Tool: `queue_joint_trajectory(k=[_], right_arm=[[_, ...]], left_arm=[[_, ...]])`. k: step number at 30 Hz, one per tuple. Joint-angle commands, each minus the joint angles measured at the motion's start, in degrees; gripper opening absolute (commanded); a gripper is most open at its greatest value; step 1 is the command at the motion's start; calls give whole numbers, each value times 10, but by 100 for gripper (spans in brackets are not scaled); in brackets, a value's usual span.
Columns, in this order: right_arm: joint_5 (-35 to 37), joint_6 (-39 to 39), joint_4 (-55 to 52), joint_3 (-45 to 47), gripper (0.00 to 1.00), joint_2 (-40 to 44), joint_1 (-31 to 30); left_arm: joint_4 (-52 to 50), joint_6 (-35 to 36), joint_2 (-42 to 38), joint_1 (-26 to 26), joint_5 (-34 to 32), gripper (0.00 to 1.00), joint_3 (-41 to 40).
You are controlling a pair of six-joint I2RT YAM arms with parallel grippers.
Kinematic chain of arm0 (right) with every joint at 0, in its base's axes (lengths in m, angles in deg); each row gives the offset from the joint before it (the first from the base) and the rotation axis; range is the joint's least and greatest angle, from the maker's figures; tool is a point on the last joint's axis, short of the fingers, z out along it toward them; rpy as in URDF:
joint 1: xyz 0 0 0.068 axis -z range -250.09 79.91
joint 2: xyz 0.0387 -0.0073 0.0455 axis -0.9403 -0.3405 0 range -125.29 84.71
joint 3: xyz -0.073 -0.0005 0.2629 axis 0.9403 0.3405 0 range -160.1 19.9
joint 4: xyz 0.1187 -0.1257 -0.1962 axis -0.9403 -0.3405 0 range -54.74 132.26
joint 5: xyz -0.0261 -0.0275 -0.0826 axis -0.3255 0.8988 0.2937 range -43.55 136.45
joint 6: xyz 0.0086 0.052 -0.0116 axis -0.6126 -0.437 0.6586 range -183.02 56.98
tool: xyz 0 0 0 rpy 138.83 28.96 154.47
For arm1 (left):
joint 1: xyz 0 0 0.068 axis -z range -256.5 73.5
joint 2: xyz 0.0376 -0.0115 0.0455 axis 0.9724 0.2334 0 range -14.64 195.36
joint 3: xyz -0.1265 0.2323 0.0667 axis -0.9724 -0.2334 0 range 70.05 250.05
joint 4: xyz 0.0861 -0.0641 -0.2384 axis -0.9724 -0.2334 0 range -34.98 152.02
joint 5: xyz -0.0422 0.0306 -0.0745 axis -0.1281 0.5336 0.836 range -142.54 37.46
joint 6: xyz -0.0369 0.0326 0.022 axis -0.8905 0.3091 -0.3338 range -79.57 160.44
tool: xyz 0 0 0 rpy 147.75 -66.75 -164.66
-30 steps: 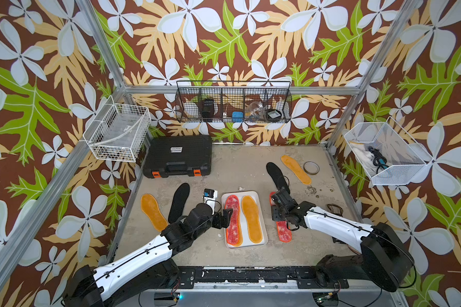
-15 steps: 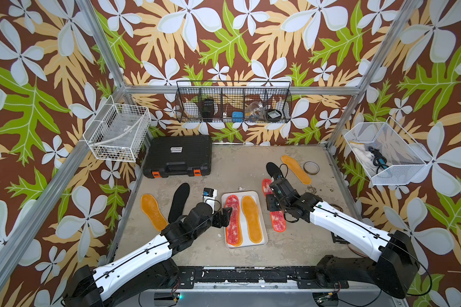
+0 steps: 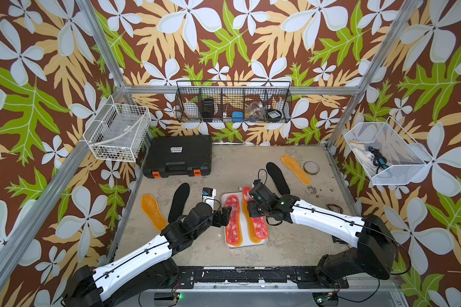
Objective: Put the insoles into the storage box
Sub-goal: Place the insole in the storage box.
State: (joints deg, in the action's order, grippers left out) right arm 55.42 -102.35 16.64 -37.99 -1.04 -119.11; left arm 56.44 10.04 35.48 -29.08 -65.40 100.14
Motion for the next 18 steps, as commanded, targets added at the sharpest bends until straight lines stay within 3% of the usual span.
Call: queue_joint_trajectory(k=[1,18], right_arm=[[-2,-21,26,4,61,-11,0],[-30,-60,89,45,64,-72,-2]], left_arm=[[-6,-4,-3,0,-6,92,-3],[0,-11,8,0,-2,92,-12]])
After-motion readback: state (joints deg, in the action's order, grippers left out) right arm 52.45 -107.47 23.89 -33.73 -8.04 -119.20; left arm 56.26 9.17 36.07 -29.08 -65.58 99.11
